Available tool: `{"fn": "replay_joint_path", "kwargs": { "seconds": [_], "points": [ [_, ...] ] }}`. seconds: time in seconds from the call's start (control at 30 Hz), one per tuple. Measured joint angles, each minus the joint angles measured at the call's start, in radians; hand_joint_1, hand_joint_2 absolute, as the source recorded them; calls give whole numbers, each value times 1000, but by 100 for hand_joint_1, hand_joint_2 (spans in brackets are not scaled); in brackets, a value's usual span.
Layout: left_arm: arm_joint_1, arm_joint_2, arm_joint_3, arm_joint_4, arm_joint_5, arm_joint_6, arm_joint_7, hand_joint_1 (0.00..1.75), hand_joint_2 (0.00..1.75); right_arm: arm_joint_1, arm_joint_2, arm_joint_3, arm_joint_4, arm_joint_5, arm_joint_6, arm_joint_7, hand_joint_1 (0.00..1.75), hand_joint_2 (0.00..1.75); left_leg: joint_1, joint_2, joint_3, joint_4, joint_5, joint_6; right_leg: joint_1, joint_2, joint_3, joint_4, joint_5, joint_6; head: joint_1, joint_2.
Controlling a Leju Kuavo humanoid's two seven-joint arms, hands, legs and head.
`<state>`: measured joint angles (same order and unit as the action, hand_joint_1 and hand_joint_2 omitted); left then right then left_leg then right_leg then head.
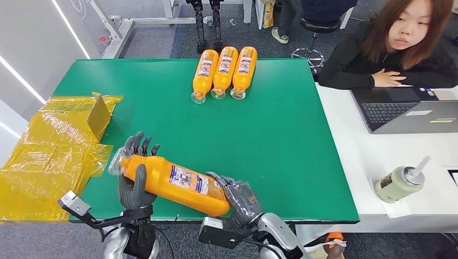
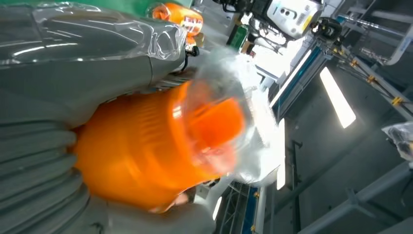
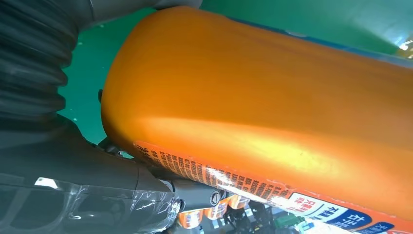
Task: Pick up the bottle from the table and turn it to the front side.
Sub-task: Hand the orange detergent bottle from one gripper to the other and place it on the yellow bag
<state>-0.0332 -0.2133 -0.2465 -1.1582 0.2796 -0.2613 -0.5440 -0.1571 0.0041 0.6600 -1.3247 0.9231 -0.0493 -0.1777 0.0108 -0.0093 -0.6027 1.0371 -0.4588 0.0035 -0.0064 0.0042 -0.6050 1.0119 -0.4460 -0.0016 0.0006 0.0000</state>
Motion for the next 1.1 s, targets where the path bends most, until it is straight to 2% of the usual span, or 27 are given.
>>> {"fn": "replay_joint_path", "kwargs": {
  "seconds": [0.73,0.87,1.1],
  "points": [
    [1,0,1,0,19,-8,0,175,175,-21,17,0,23,15,15,4,175,175,0,0,0,0,0,0,0,0,0,0,0,0,0,0],
    [0,0,1,0,20,-8,1,175,175,-24,17,0,25,15,16,2,0,175,0,0,0,0,0,0,0,0,0,0,0,0,0,0],
    [1,0,1,0,29,0,4,175,175,-25,23,2,20,6,-2,-3,0,175,0,0,0,0,0,0,0,0,0,0,0,0,0,0]
  ]
}}
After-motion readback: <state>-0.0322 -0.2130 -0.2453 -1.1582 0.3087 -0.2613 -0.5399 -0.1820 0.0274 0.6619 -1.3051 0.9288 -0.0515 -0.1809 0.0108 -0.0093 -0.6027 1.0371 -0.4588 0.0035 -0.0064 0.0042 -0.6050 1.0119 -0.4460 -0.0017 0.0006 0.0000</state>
